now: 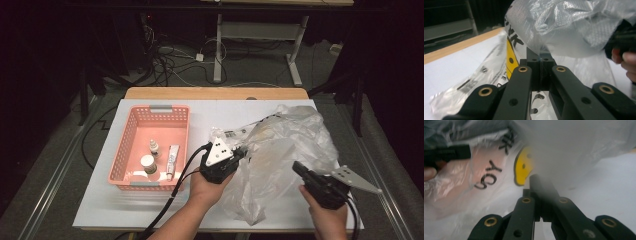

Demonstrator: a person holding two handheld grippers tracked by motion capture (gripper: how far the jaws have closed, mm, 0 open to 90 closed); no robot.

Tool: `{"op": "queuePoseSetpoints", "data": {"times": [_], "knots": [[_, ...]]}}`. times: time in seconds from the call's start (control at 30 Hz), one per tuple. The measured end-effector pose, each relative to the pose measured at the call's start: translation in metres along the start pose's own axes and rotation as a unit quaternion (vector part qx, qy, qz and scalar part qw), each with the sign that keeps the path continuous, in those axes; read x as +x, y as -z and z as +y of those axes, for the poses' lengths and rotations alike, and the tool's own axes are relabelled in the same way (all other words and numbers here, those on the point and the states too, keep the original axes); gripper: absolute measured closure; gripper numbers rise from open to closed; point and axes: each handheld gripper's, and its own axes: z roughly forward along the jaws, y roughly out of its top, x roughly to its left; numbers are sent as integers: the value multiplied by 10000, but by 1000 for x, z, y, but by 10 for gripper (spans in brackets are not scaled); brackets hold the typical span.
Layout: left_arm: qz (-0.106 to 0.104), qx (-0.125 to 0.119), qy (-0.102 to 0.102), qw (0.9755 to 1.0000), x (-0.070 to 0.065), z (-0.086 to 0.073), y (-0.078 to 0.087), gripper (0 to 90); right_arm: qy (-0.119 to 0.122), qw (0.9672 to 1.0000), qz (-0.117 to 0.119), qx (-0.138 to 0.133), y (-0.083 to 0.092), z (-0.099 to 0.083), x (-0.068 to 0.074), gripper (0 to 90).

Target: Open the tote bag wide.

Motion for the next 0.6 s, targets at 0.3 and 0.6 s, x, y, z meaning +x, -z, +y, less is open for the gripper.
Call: {"op": "queuePoseSetpoints", "data": {"times": [0.3,0.6], "knots": [[-355,-360,-65,9987,-21,32,11,884,387,9947,-285,-906,60,64,-1,900],[240,768,229,9965,12,-18,-33,883,301,9968,-738,3,1,55,-36,900]]}}
